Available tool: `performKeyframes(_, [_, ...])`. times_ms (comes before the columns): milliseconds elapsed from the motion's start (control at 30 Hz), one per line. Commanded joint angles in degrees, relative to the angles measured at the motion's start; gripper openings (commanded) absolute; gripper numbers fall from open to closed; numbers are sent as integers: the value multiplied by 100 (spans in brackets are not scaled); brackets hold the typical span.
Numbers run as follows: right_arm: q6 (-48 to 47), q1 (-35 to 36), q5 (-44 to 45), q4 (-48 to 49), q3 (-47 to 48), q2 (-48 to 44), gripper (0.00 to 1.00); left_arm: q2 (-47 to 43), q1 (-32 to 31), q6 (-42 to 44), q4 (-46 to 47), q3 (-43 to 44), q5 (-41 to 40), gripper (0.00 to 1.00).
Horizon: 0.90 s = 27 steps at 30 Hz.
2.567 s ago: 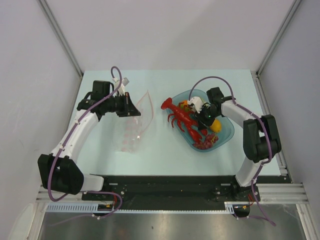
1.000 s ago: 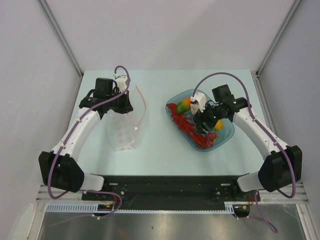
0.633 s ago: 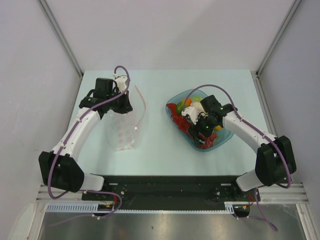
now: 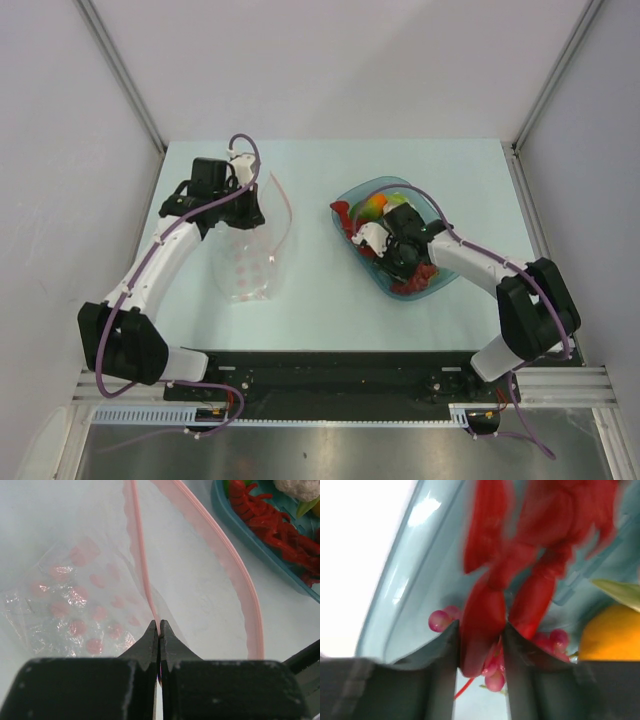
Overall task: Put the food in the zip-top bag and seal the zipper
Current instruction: Pick up the fake lobster from the bin.
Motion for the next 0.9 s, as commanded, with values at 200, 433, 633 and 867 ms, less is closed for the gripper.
performKeyframes(200, [-295,33,516,542,-113,-939,0,-247,-19,-112,6,-12,68,0])
performKeyframes(433, [-990,524,1025,68,-69,-2239,0,-291,-19,11,23,-21,-125,0])
performKeyframes(633, [-1507,1007,1770,-109,106,-2873,0,-318,-45,134,155,5,-362,0])
performKeyframes(867, [-2815,1886,3098,505,115,-3419,0,-117,-475,853,164,250,-1135,0])
